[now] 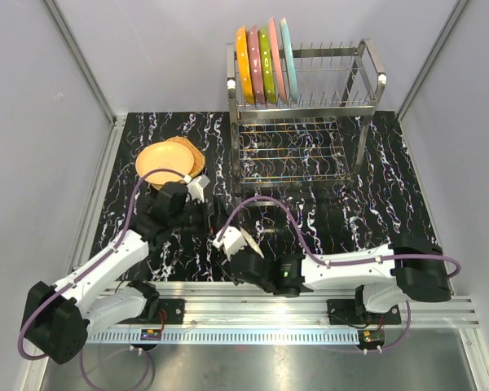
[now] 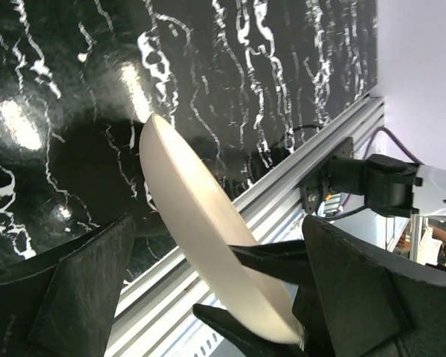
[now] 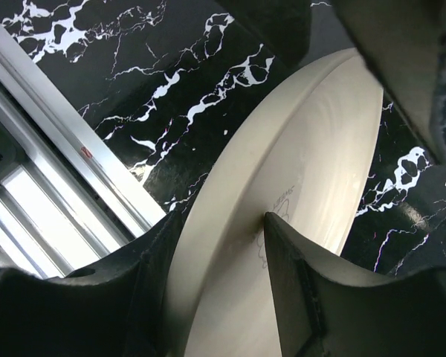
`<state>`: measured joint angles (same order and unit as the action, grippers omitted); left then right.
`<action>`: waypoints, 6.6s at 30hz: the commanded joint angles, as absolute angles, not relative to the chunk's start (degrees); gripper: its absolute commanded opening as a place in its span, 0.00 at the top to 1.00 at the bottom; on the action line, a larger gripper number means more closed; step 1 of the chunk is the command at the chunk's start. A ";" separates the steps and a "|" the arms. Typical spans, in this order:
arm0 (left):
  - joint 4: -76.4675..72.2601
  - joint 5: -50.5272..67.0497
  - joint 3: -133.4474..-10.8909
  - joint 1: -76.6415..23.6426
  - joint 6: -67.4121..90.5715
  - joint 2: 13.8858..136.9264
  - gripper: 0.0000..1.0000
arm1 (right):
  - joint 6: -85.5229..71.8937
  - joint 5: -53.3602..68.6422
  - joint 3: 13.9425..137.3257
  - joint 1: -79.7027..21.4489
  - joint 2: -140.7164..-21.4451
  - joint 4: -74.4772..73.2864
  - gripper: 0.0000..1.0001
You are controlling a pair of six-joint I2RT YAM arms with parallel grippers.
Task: Load the plates into the dish rack
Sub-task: Pass the plate from the right arm to the left, then pass the plate from the left arm to the right, then insert the plate into the dish rack
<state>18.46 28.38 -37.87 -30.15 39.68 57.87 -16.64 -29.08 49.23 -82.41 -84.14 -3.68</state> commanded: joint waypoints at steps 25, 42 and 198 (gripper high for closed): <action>24.43 27.69 -39.99 -36.47 30.50 70.22 1.00 | -12.48 -51.85 63.10 -87.80 -94.74 -16.25 0.43; 30.49 24.08 -46.75 -38.06 26.11 73.56 1.00 | -21.61 -59.77 66.89 -91.58 -96.68 -32.59 0.19; 26.98 -9.76 -43.59 -22.94 10.63 47.02 0.01 | -5.27 7.91 122.96 -16.79 -104.41 -14.68 0.73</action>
<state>29.02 -8.36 -43.11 -22.87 11.44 47.05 -5.21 8.62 123.55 -17.43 -104.38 -20.29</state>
